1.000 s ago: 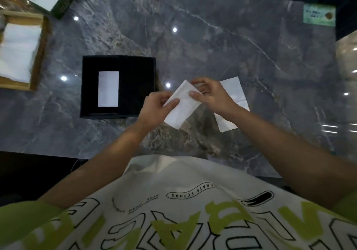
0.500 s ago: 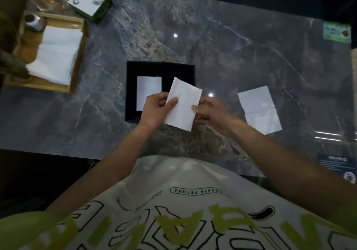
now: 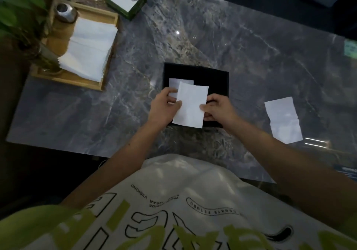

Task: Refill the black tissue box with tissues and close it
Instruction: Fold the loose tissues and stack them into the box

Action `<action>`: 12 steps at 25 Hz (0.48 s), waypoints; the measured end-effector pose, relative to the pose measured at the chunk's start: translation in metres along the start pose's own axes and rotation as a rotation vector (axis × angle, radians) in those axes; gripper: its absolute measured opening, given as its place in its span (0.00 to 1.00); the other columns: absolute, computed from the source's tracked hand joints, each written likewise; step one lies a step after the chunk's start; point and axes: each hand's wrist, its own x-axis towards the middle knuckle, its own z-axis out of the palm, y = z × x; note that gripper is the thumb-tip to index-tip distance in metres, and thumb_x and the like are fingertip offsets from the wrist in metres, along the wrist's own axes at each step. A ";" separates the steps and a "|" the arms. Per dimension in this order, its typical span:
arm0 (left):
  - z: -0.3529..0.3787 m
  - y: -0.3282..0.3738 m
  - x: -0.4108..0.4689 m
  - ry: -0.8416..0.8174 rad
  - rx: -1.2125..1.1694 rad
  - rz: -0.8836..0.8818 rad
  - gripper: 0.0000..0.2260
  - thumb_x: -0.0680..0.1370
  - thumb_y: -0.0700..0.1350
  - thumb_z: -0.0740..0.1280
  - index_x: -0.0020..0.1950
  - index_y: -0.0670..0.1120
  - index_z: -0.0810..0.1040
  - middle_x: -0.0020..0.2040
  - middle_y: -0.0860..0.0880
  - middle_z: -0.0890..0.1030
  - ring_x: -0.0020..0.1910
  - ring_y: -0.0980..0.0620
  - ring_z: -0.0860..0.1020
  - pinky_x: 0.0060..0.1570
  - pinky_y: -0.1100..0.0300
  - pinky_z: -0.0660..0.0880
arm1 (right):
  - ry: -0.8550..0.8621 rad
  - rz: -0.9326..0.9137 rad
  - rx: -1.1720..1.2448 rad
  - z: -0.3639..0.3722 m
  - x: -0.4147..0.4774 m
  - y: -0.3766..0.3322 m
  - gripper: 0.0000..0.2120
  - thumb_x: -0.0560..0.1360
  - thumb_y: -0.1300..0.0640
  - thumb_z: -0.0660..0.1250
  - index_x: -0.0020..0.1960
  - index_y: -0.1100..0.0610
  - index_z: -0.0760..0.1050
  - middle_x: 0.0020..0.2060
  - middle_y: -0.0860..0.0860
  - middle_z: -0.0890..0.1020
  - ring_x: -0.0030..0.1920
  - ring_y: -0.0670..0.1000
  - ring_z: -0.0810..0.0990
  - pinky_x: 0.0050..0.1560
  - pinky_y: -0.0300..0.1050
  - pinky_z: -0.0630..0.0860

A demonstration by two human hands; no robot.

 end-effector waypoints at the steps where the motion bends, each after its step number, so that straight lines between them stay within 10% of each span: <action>1: -0.001 0.000 0.001 -0.003 0.021 0.018 0.18 0.75 0.42 0.69 0.65 0.46 0.72 0.43 0.49 0.79 0.42 0.54 0.79 0.46 0.57 0.79 | 0.019 -0.014 -0.065 0.004 0.005 -0.002 0.06 0.76 0.63 0.70 0.45 0.56 0.73 0.40 0.56 0.82 0.37 0.51 0.83 0.37 0.45 0.82; 12: 0.000 -0.002 0.016 0.037 0.314 0.068 0.15 0.77 0.37 0.64 0.63 0.39 0.77 0.60 0.41 0.79 0.56 0.45 0.79 0.56 0.63 0.71 | 0.042 -0.248 -0.504 0.021 0.038 -0.019 0.26 0.74 0.61 0.69 0.68 0.52 0.63 0.38 0.52 0.78 0.39 0.52 0.81 0.40 0.55 0.83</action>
